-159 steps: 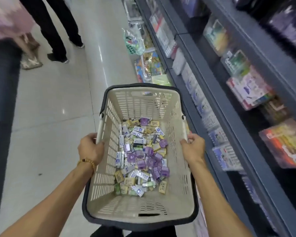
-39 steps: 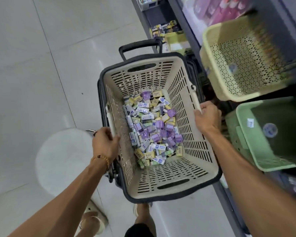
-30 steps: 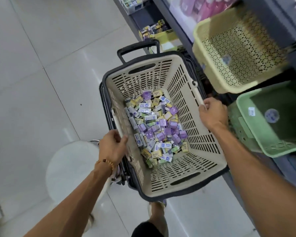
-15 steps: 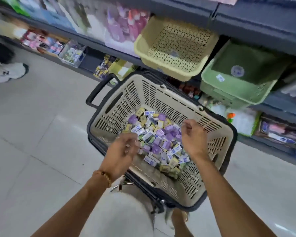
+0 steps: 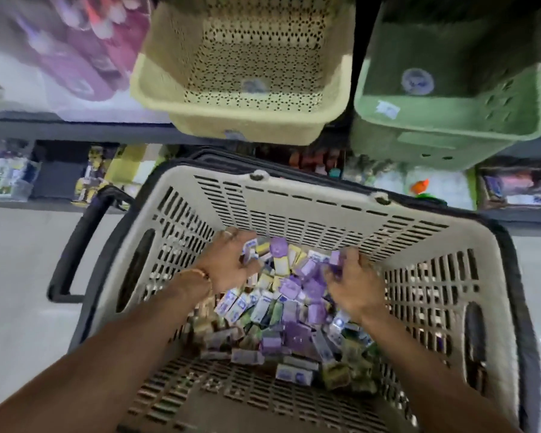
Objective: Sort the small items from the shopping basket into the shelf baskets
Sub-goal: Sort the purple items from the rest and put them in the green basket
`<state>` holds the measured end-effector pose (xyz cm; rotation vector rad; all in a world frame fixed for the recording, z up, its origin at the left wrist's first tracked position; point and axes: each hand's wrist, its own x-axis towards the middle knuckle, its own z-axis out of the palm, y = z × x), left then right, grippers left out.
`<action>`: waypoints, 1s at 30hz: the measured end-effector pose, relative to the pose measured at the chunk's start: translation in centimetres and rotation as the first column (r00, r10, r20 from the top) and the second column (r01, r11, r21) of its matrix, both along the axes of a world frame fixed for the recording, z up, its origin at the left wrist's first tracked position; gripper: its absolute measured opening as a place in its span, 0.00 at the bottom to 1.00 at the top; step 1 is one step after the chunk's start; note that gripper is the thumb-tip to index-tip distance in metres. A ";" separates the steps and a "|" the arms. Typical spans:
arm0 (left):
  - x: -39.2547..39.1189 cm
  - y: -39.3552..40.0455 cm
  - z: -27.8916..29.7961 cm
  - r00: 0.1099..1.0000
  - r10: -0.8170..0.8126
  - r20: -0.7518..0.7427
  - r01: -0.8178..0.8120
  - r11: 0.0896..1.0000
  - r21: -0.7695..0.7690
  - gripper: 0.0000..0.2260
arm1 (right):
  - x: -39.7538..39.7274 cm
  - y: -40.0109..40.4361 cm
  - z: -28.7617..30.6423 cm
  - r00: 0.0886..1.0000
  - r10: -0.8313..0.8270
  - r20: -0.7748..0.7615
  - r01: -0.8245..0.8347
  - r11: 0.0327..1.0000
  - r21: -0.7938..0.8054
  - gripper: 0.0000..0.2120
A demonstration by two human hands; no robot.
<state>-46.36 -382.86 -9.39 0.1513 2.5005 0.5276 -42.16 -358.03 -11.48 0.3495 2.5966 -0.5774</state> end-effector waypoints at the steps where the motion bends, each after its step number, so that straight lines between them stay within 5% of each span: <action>1: -0.5 -0.4 -1.3 0.999 -0.052 -0.009 0.052 0.998 -0.038 0.28 | 0.3 -0.2 -0.8 0.998 0.051 -0.035 -0.050 0.998 0.044 0.22; 6: -1.2 -1.5 -5.3 0.940 -0.337 0.049 0.339 0.913 -0.229 0.39 | -1.5 -0.1 -2.6 0.934 0.352 0.063 -0.356 0.932 0.072 0.28; 10: -1.2 -0.3 -6.2 0.956 -0.289 0.049 0.292 0.931 -0.217 0.45 | -3.4 -0.1 -2.3 0.836 0.529 0.144 -0.540 0.839 0.058 0.30; 15: -1.1 0.5 -5.2 0.970 -0.190 0.150 0.200 0.978 -0.059 0.49 | -4.2 0.2 0.1 0.767 0.623 0.156 -0.623 0.780 -0.053 0.14; 19: 0.8 0.1 -3.3 0.942 -0.220 0.252 0.241 0.969 -0.055 0.46 | -2.8 0.6 2.8 0.750 0.620 0.229 -0.558 0.780 -0.284 0.15; 24: 3.6 0.2 0.0 0.911 -0.176 0.373 0.161 0.984 0.072 0.37 | 0.3 -2.0 3.9 0.563 0.731 0.386 -0.653 0.680 -0.335 0.22; 28: 5.5 -0.9 1.4 0.902 -0.138 0.409 0.104 0.989 0.104 0.25 | -1.1 -2.9 5.2 0.709 0.678 0.194 -0.646 0.735 -0.206 0.23; 30: 5.6 -1.7 1.7 0.900 -0.016 0.436 -0.047 0.990 0.135 0.19 | -2.2 -3.5 4.6 0.779 0.624 0.070 -0.619 0.782 -0.074 0.24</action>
